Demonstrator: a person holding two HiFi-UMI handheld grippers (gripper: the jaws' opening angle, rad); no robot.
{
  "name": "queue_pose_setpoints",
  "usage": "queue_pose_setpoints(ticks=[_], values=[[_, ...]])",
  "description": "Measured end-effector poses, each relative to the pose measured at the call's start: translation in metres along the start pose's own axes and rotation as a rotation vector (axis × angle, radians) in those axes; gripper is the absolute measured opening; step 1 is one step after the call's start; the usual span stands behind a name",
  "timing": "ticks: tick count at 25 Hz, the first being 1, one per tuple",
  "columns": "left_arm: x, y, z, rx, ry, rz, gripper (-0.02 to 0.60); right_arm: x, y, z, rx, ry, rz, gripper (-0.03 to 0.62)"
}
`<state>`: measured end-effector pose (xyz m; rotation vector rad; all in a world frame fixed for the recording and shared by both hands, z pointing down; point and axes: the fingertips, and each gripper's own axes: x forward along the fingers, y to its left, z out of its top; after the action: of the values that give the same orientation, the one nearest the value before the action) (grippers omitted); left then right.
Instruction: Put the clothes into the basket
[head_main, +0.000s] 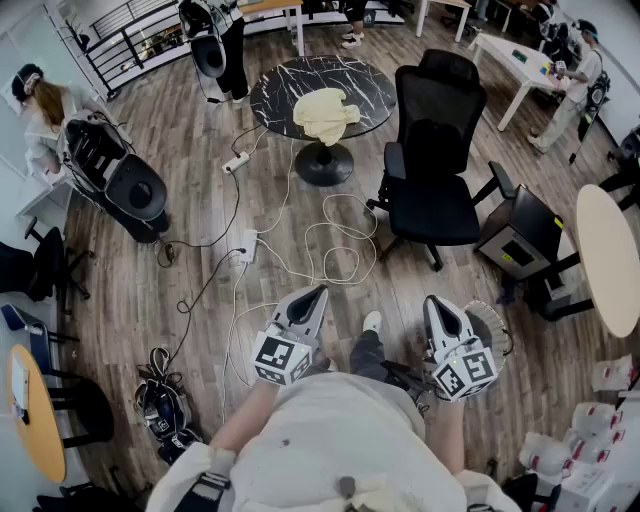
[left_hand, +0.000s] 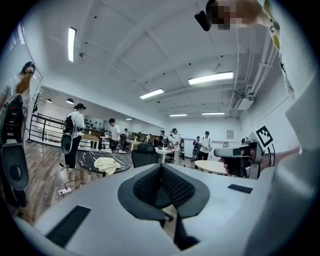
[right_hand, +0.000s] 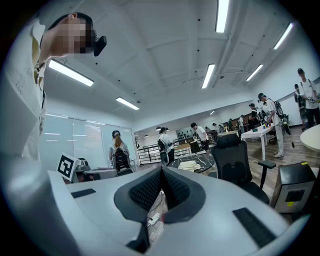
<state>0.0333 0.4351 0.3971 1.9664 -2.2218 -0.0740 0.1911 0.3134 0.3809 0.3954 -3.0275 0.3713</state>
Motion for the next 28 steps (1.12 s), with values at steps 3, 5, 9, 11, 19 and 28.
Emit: queue_pose_setpoints(ticks=[3,5,9,11,19,28], values=[[-0.020,0.000,0.000,0.003,-0.003,-0.003,0.021,-0.004,0.022,-0.004,0.000,0.000,0.010,0.008],[-0.029,-0.001,0.000,0.007,-0.008,-0.010,0.021,-0.005,0.032,-0.008,-0.007,0.003,0.014,0.008],[-0.038,-0.003,-0.005,0.005,-0.005,-0.009,0.020,-0.006,0.041,-0.015,-0.017,0.013,0.030,0.008],[-0.039,-0.004,-0.008,0.004,-0.001,-0.007,0.021,-0.007,0.041,-0.016,-0.014,0.021,0.035,0.008],[-0.046,0.009,-0.007,-0.015,-0.014,0.060,0.021,0.009,0.043,-0.014,-0.040,0.042,0.101,0.008],[-0.023,0.033,-0.005,-0.037,-0.020,0.137,0.020,0.047,0.023,-0.013,-0.047,0.079,0.165,0.008]])
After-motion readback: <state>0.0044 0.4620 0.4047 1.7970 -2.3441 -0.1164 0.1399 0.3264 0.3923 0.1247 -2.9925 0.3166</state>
